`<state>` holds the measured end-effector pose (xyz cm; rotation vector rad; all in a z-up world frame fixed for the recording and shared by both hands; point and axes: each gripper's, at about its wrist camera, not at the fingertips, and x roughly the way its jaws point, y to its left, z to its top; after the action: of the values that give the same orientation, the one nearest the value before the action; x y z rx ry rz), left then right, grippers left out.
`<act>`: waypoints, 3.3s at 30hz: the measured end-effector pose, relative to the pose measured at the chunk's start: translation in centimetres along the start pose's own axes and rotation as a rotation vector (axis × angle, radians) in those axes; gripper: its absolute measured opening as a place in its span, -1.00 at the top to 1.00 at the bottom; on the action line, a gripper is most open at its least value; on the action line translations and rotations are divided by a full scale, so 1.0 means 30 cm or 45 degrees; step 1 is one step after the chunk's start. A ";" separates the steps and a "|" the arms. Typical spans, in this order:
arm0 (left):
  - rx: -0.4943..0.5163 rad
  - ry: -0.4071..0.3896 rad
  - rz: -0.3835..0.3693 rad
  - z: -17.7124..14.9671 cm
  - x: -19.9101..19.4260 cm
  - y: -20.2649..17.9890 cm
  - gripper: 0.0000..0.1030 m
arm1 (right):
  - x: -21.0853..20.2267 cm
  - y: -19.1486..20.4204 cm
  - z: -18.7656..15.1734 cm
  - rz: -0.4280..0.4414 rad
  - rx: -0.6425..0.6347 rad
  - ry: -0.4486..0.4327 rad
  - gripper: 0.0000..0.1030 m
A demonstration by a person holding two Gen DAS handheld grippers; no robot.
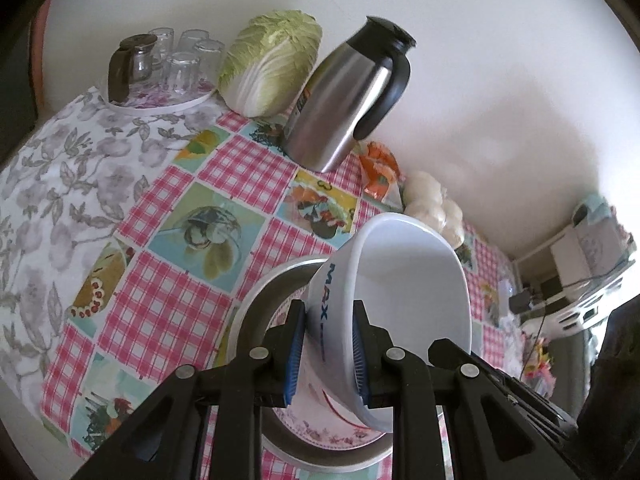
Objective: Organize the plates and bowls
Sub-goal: 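Lift the white square bowl with both tools toward the steel basin, then lower the white square bowl into the red-rimmed bowl with both tools, then open both tools to release the white square bowl rim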
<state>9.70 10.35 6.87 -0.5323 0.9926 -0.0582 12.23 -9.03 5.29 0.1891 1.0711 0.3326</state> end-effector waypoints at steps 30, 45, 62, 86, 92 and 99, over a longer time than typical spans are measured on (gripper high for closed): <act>0.179 0.094 0.072 -0.074 0.069 -0.156 0.55 | -0.045 -0.154 -0.047 0.034 0.121 0.011 0.71; 0.202 0.209 0.153 -0.102 0.142 -0.150 0.55 | -0.007 -0.162 -0.055 0.016 0.134 0.067 0.70; 0.228 0.207 0.194 -0.103 0.150 -0.141 0.50 | 0.011 -0.170 -0.058 0.016 0.142 0.081 0.70; 0.198 0.145 0.210 -0.078 0.090 -0.116 0.30 | -0.021 -0.167 -0.048 -0.057 0.113 0.043 0.68; 0.171 0.107 0.223 -0.064 0.059 -0.093 -0.15 | -0.023 -0.171 -0.046 -0.080 0.104 0.038 0.17; 0.142 0.089 0.260 -0.050 0.056 -0.059 -0.52 | -0.021 -0.165 -0.048 -0.097 0.071 0.019 -0.39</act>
<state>9.76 7.74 5.70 -0.3264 1.1008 0.0499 11.56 -13.89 3.61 0.1951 1.1002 0.2361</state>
